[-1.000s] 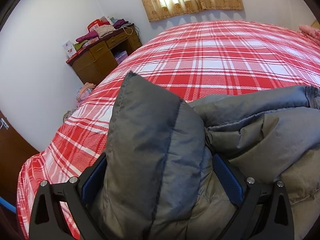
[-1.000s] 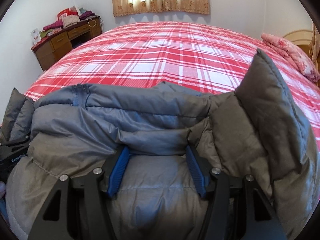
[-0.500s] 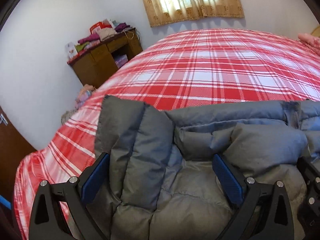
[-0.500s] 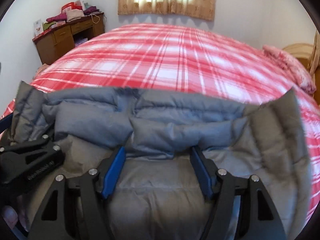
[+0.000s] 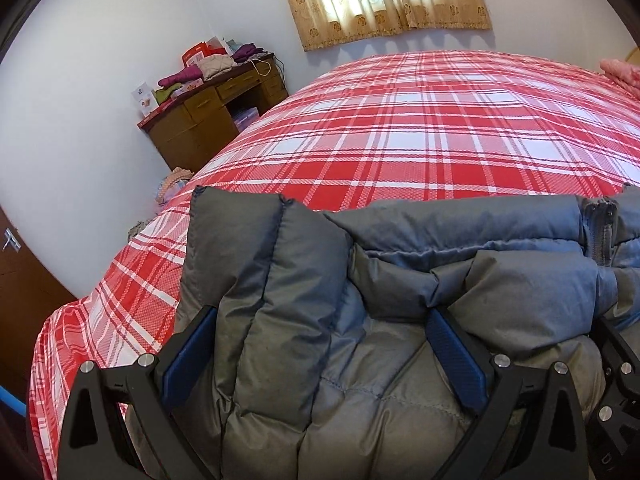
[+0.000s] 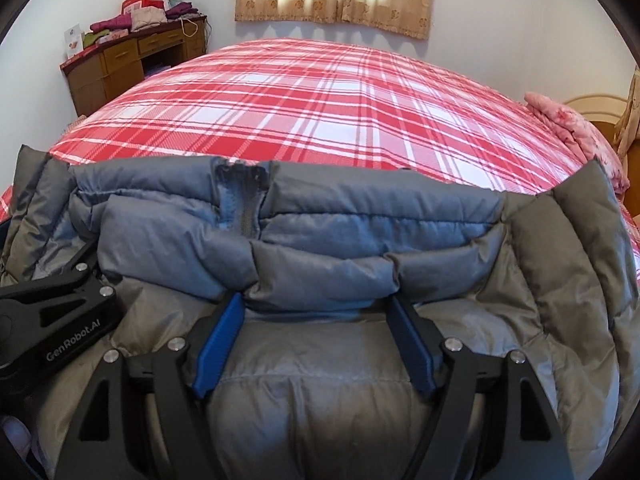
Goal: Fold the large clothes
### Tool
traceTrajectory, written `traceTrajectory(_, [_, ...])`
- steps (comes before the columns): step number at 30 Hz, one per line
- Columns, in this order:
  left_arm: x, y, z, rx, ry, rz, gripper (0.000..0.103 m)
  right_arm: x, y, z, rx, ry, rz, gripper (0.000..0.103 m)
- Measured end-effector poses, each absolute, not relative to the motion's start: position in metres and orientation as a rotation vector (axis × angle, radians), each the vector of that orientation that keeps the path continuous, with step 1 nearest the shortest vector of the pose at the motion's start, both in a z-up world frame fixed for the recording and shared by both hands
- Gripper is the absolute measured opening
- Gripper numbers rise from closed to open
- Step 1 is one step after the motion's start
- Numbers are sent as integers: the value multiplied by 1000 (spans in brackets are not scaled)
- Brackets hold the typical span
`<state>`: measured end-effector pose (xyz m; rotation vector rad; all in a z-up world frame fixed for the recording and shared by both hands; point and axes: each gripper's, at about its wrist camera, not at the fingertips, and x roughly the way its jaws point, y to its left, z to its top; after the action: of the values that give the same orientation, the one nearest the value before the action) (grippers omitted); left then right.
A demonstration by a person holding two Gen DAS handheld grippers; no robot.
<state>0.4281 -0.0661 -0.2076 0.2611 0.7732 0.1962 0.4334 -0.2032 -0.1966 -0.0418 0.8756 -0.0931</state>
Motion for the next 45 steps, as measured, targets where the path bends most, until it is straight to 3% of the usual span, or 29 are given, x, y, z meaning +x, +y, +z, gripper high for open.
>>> traceTrajectory(8, [431, -67, -203, 287, 809, 173, 102, 436, -201, -195, -70, 912, -84, 77])
traceTrajectory(14, [363, -42, -163, 199, 723, 104, 102, 368, -194, -167, -124, 833, -76, 77])
traceTrajectory(19, [353, -48, -200, 247, 732, 139, 102, 353, -185, -191, -163, 811, -107, 80])
traceTrajectory(25, [349, -49, -204, 254, 698, 165, 102, 358, -184, -196, -175, 826, -112, 83])
traceTrajectory(28, [335, -31, -188, 208, 728, 167, 102, 342, -192, -184, -128, 835, -74, 81])
traceTrajectory(32, [291, 12, -161, 174, 637, 233, 102, 283, -189, -164, -164, 753, -81, 86])
traceTrajectory(34, [279, 40, -166, 118, 657, 277, 102, 267, -184, -174, -191, 748, -95, 90])
traceTrajectory(39, [284, 61, -204, -18, 818, 195, 102, 265, -184, -196, -162, 737, -113, 91])
traceTrajectory(45, [288, 65, -217, -118, 825, 120, 100, 268, -180, -200, -179, 740, -120, 91])
